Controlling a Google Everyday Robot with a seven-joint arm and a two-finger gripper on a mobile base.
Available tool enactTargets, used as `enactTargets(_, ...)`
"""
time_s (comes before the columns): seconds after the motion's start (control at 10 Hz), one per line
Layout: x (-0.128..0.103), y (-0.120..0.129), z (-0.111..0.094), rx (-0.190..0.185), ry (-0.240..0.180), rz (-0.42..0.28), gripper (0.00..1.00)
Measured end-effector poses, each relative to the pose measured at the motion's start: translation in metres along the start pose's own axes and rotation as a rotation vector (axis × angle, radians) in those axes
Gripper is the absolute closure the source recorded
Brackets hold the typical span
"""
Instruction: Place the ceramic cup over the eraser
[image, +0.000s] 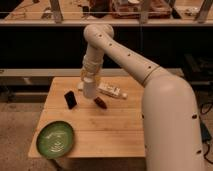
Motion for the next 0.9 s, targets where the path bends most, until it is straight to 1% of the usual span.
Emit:
enactTargets(0.2,-0.008,-0.015,0.009,-0.001,-0.002,-0.03,0.92)
enactTargets(0.6,-0.026,-0.047,0.036,0.0,-0.003,-0.107,0.92)
enactTargets(0.7,-0.029,-0.052,0.039,0.0,-0.004,-0.122,0.92)
enactTargets(0.9,-0.041,-0.071,0.048,-0.013,-0.021,-0.166,0.92)
